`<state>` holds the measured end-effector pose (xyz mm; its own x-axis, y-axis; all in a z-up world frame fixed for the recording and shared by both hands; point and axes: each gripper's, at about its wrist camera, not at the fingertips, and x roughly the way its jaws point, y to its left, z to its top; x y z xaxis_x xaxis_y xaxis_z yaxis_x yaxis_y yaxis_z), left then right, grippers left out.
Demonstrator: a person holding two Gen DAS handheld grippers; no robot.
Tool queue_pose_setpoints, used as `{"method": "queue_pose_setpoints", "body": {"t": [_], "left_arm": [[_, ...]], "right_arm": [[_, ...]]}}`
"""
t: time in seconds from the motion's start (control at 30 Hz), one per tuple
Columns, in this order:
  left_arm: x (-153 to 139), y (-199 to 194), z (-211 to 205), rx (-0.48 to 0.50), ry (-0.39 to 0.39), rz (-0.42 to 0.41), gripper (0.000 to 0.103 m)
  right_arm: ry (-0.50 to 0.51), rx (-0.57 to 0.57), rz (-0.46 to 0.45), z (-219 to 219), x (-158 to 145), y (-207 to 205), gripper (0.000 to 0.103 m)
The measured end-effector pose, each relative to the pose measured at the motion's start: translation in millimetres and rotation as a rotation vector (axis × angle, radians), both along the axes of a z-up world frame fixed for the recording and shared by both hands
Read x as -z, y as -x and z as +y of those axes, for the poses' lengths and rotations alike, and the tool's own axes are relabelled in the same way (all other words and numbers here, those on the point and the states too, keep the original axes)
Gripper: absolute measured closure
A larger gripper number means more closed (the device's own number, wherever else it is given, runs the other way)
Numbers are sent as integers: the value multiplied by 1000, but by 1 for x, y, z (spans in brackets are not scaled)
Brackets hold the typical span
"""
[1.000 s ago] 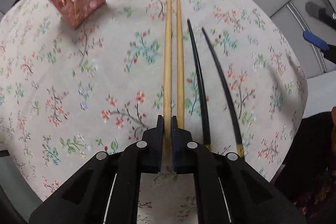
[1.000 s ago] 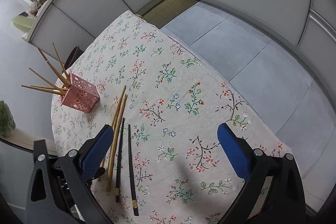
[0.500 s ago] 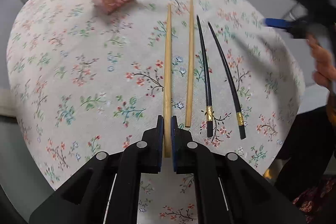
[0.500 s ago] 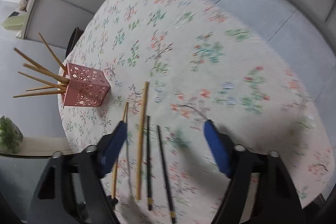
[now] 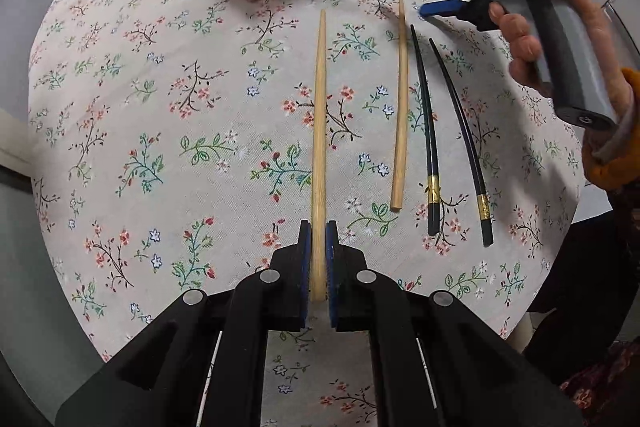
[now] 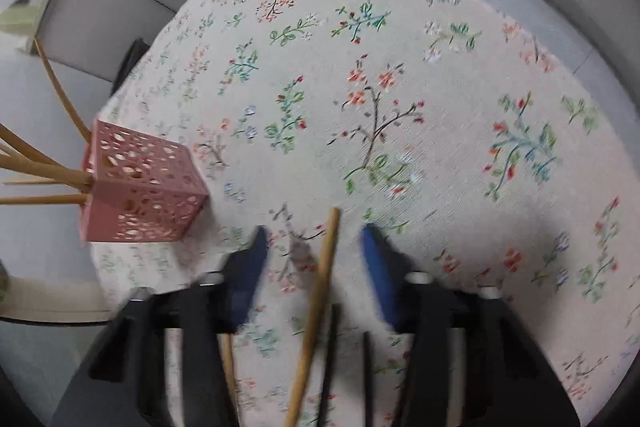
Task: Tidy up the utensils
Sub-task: 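Grasp another bamboo chopstick with the right tool while the left tool holds its chopstick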
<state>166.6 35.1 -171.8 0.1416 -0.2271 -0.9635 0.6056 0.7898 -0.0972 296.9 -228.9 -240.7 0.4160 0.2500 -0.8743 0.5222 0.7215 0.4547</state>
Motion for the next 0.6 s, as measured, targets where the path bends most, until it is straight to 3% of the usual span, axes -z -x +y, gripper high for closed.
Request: {"method": "queue_pose_setpoints", "body": {"t": [0.03, 0.3, 0.6], "left_arm": [[-3, -1, 1, -4, 3, -9, 95], [-17, -35, -27, -30, 27, -81, 81], [12, -97, -96, -81, 8, -94, 81]], "right_arm": [[1, -20, 12, 2, 5, -2, 96], [64, -72, -3, 6, 3, 0, 97], [-34, -141, 24, -7, 7, 37, 98]]}}
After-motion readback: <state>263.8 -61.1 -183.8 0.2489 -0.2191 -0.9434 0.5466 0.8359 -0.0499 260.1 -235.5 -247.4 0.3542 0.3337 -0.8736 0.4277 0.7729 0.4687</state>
